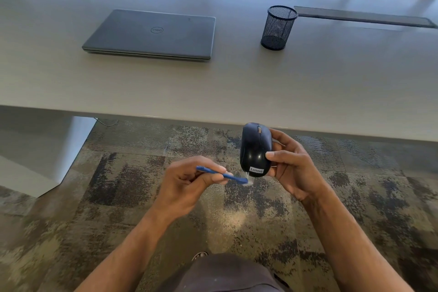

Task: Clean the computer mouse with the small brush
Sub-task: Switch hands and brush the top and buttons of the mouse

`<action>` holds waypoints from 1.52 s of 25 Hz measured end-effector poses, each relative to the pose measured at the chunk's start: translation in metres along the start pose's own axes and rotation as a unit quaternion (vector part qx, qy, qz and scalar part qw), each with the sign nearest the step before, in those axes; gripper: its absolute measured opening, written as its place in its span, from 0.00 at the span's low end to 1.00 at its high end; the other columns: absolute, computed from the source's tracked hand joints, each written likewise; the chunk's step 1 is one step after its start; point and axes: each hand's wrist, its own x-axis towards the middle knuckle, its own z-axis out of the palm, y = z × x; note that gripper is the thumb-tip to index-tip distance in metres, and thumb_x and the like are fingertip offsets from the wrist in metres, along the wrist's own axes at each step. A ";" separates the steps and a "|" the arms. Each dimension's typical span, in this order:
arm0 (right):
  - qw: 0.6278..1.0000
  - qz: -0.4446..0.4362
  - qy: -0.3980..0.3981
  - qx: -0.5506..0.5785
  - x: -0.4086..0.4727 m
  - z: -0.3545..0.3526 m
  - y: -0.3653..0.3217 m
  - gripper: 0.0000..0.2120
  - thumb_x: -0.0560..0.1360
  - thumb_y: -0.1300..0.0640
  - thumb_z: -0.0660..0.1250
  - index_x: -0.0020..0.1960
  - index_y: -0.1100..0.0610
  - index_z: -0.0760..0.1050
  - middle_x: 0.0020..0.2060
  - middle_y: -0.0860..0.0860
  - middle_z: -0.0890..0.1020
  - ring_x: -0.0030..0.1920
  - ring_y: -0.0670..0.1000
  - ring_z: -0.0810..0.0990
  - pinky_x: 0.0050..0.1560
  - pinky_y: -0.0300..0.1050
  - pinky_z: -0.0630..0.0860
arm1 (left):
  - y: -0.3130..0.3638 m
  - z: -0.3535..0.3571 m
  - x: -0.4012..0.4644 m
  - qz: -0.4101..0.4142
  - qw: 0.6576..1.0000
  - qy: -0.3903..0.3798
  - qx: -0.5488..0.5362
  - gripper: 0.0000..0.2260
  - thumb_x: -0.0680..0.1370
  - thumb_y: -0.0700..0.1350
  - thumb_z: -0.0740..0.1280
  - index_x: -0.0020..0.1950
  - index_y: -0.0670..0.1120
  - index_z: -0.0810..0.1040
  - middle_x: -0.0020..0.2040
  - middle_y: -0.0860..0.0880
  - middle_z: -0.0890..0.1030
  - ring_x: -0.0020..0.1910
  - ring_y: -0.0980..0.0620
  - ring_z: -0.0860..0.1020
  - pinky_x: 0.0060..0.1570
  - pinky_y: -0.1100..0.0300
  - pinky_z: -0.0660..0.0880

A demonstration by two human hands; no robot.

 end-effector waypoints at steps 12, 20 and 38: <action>1.000 -0.011 0.011 0.006 0.004 -0.001 0.004 0.29 0.66 0.69 0.71 0.67 0.59 0.74 0.49 0.56 0.86 0.45 0.57 0.86 0.38 0.52 0.84 | 0.003 0.011 0.005 0.003 0.998 -0.005 0.060 0.06 0.76 0.46 0.74 0.53 0.52 0.85 0.47 0.50 0.86 0.43 0.44 0.86 0.43 0.46 0.84; 1.000 -0.011 0.006 0.015 0.003 -0.002 0.004 0.28 0.67 0.69 0.70 0.66 0.59 0.73 0.47 0.55 0.86 0.43 0.56 0.86 0.35 0.49 0.82 | 0.005 0.005 0.015 -0.035 0.994 0.075 0.075 0.06 0.74 0.49 0.74 0.50 0.56 0.85 0.46 0.50 0.87 0.45 0.47 0.87 0.47 0.54 0.83; 0.999 0.031 -0.045 0.001 -0.016 0.007 0.014 0.31 0.66 0.71 0.69 0.69 0.61 0.72 0.51 0.57 0.83 0.40 0.52 0.84 0.31 0.40 0.80 | 0.021 -0.011 0.044 -0.053 0.977 0.145 0.146 0.06 0.78 0.39 0.70 0.48 0.50 0.83 0.41 0.53 0.87 0.38 0.52 0.86 0.41 0.64 0.81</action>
